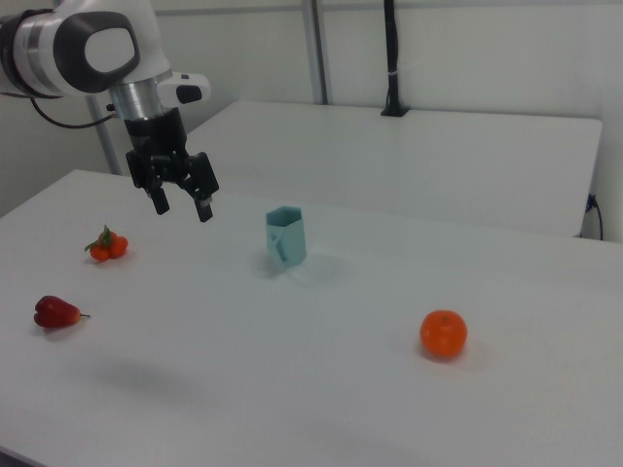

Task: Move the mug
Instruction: 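Move the open gripper down over the teal mug's rim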

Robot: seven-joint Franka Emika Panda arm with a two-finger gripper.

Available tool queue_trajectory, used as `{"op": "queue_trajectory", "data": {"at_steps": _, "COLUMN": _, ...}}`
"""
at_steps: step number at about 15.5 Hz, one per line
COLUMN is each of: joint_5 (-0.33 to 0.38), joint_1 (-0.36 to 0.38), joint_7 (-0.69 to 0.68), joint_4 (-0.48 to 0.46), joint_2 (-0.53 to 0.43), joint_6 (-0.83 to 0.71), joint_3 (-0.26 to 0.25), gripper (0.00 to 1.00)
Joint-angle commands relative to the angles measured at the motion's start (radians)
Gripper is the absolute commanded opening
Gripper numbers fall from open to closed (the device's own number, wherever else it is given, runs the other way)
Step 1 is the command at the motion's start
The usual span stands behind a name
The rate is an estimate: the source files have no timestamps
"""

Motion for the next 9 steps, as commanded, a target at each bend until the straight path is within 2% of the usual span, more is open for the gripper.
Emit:
{"op": "queue_trajectory", "data": {"at_steps": 1, "joint_5": 0.010, "joint_1": 0.004, "joint_7": -0.026, "joint_4": -0.005, "joint_2": -0.006, "joint_6": 0.007, "joint_3": -0.018, "gripper": 1.00}}
{"op": "queue_trajectory", "data": {"at_steps": 5, "joint_5": 0.012, "joint_1": 0.004, "joint_7": -0.027, "joint_4": -0.002, "joint_2": -0.001, "joint_6": 0.020, "joint_3": -0.018, "gripper": 1.00}}
{"op": "queue_trajectory", "data": {"at_steps": 9, "joint_5": 0.018, "joint_1": 0.004, "joint_7": -0.027, "joint_4": 0.008, "joint_2": 0.026, "joint_6": 0.127, "joint_3": -0.020, "gripper": 1.00}}
